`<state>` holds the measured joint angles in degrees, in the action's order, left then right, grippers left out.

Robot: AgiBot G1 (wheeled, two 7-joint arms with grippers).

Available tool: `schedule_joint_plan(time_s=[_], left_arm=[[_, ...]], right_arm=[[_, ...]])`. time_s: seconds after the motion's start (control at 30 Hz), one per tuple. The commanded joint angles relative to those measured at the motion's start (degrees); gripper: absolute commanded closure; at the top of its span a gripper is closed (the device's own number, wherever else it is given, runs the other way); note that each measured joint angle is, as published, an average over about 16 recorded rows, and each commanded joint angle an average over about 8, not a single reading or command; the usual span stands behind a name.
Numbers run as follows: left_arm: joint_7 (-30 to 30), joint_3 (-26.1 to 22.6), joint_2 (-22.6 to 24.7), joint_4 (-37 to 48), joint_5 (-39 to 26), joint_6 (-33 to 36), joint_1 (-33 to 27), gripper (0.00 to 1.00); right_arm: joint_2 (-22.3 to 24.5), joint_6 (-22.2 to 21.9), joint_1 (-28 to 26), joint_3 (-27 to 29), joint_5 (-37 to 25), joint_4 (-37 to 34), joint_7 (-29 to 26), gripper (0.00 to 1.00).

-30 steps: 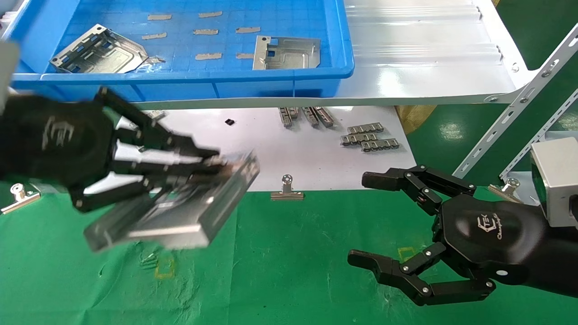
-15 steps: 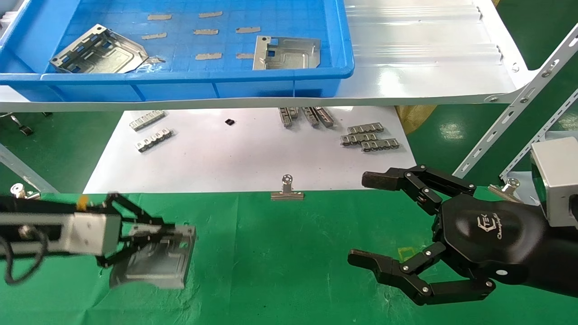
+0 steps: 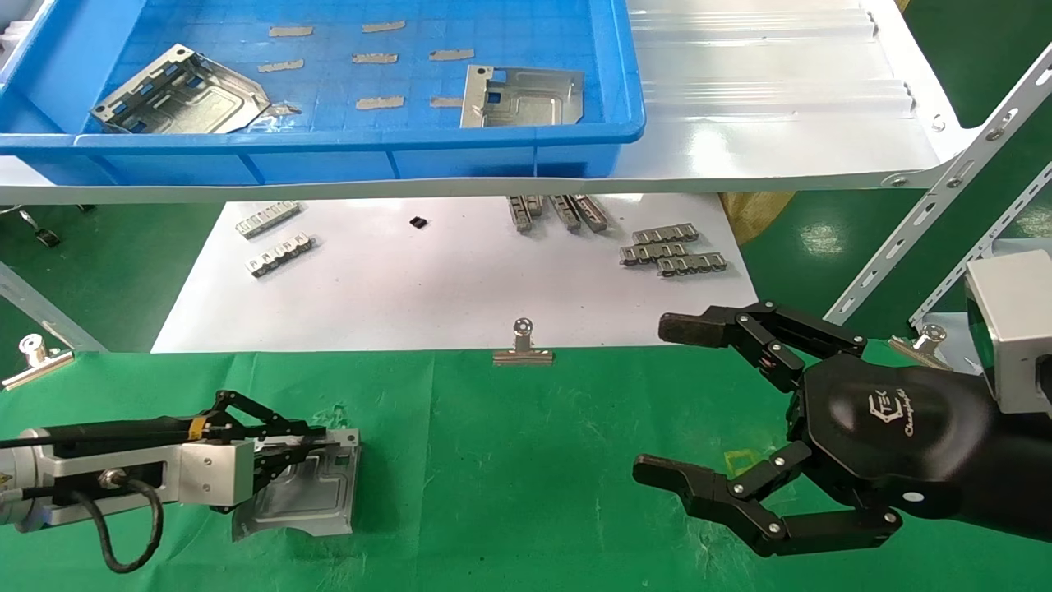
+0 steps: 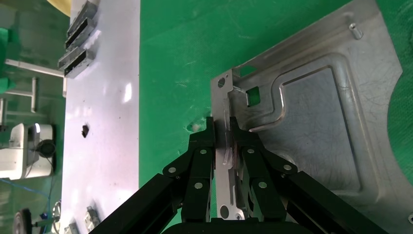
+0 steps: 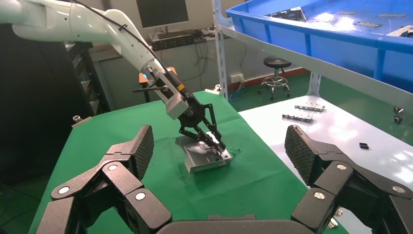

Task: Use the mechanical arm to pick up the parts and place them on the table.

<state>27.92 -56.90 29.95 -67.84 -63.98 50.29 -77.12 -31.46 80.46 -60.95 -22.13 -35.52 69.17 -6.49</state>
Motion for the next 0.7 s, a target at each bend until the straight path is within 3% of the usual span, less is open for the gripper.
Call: schedule_joint_plan(time_s=[0.03,0.43,0.7], left_arm=[[1.2,0.1,0.1,0.4,0.5,-0.2,0.7,0.0],[7.8,1.8,0.1,3.3,4.2,3.5,1.3,0.0],[4.6,2.6,-0.4,6.7,10.8,10.8,1.1,0.0]], right_arm=[[0.0,0.0,0.0,0.0,0.0,0.0,0.0,0.0],[0.0,0.0,0.0,0.0,0.0,0.0,0.0,0.0],[0.0,0.0,0.0,0.0,0.0,0.0,0.0,0.0]])
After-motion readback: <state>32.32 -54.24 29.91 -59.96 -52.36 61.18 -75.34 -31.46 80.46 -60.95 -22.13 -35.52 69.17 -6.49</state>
